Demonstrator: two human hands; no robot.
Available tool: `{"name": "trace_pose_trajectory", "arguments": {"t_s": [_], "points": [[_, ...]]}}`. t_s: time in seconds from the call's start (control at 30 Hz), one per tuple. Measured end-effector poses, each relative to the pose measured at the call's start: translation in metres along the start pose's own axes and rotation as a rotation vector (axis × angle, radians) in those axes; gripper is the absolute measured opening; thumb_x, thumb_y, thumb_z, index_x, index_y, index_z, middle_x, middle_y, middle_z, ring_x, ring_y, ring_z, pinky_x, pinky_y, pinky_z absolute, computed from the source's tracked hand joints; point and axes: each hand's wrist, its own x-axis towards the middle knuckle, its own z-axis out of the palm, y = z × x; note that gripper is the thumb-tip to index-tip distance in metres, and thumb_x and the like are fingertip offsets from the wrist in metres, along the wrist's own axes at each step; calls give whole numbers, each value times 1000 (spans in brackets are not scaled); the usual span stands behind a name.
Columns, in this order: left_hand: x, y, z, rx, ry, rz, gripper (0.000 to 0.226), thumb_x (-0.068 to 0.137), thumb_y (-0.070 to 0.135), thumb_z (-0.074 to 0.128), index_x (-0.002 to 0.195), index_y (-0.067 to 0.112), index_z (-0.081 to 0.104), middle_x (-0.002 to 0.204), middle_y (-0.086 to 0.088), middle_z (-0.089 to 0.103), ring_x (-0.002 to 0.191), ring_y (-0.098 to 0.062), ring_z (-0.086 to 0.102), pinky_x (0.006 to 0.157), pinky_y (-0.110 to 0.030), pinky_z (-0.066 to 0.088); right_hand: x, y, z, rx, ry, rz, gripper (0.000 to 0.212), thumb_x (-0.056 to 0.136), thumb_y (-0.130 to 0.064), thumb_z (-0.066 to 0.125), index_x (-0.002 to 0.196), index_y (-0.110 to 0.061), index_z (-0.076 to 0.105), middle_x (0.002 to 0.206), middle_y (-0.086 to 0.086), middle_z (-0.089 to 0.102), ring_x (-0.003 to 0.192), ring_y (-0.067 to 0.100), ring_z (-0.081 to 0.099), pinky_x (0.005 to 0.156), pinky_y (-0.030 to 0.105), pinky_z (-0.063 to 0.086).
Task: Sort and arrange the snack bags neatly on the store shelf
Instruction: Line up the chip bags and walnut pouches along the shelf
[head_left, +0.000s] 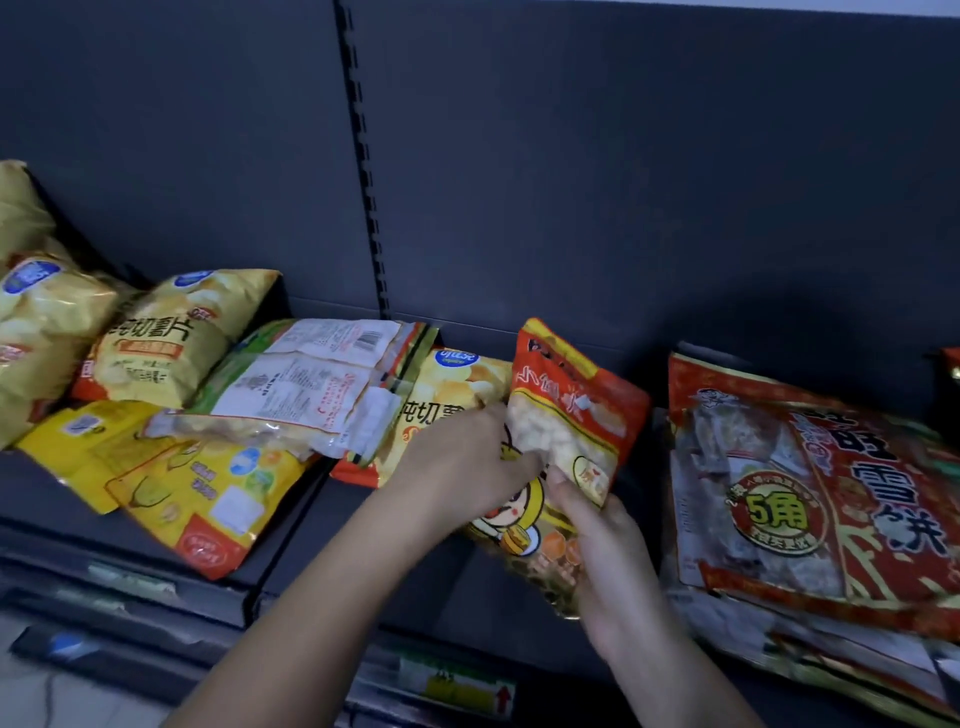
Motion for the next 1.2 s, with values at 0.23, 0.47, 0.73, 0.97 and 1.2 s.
{"name": "trace_pose_trajectory", "arguments": {"t_s": [0.23, 0.47, 0.73, 0.97, 1.2], "points": [[-24, -17, 57, -356, -167, -95, 80, 90, 56, 48, 150, 22, 7, 137, 2, 52, 115, -19, 56, 95, -36, 46, -5, -6, -24, -376, 31, -219, 69, 90, -14, 60, 144, -32, 21, 117, -8, 57, 84, -1, 57, 63, 21, 46], [-31, 6, 82, -124, -175, -90, 88, 79, 70, 9, 152, 21, 0, 159, -5, -8, 142, -28, 18, 111, -38, 28, 4, -9, -41, -468, -84, -184, 77, 88, -9, 62, 149, -29, 19, 142, -7, 42, 107, -3, 51, 82, 19, 41], [-38, -6, 76, 3, -243, -161, 103, 68, 76, 1, 151, 17, -10, 156, 2, -24, 146, -27, 0, 117, -36, 12, 31, 4, -24, -748, -158, -152, 71, 94, -13, 53, 151, -20, 9, 157, -10, -9, 136, -2, 8, 96, 14, 18], [-48, -44, 45, 113, -109, -7, 62, 94, 56, 34, 150, 34, 16, 158, 13, 15, 123, -20, 47, 92, -33, 45, 42, 15, 2, -743, -116, -134, 72, 94, -12, 54, 151, -24, 12, 157, -14, -4, 122, 8, 39, 95, 26, 36], [-35, -157, -26, -19, 641, 139, 58, 70, 35, 54, 127, 24, 47, 119, 2, 63, 109, -14, 54, 91, -28, 43, 60, 15, 28, -974, 65, -392, 61, 82, -19, 66, 136, -31, 39, 154, -2, 11, 140, 25, 20, 110, 49, 29]]}}
